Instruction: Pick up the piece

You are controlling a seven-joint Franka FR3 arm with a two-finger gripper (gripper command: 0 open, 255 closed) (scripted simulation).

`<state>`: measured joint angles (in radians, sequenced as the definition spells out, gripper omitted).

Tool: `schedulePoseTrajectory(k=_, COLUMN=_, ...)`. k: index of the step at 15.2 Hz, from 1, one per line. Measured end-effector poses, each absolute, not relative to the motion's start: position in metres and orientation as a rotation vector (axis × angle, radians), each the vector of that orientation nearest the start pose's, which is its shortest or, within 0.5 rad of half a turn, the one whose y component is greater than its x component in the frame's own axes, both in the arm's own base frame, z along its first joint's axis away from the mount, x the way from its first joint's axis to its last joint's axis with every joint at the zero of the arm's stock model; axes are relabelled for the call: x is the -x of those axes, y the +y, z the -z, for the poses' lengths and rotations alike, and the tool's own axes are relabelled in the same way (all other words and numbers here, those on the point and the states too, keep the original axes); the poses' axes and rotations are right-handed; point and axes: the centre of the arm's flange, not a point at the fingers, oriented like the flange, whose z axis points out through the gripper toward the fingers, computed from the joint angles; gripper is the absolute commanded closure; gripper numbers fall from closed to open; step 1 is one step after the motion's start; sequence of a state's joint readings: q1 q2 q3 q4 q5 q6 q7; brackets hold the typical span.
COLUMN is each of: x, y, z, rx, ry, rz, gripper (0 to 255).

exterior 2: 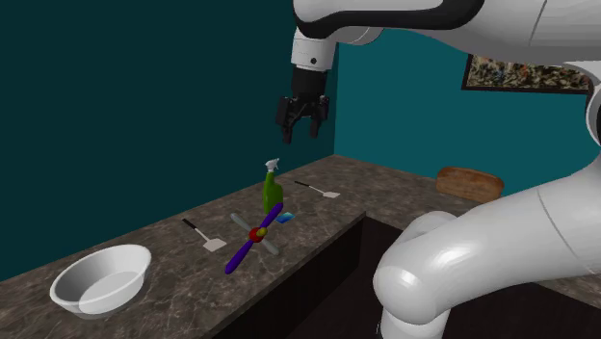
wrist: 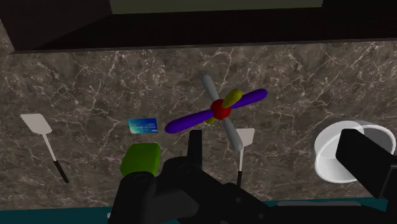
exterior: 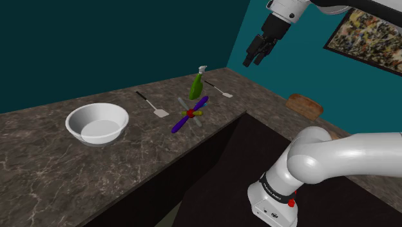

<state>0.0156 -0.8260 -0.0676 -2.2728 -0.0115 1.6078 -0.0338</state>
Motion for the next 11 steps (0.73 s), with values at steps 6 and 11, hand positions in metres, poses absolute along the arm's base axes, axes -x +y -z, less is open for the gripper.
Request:
schedulePoseTrajectory(k=6, x=-0.312, y=-0.028, z=-0.594, rx=3.077, ry=0.058, rz=0.3, gripper=0)
schedulePoseTrajectory(k=11, x=-0.336, y=-0.026, z=-0.534, rx=3.046, ry=0.128, rz=0.364, gripper=0)
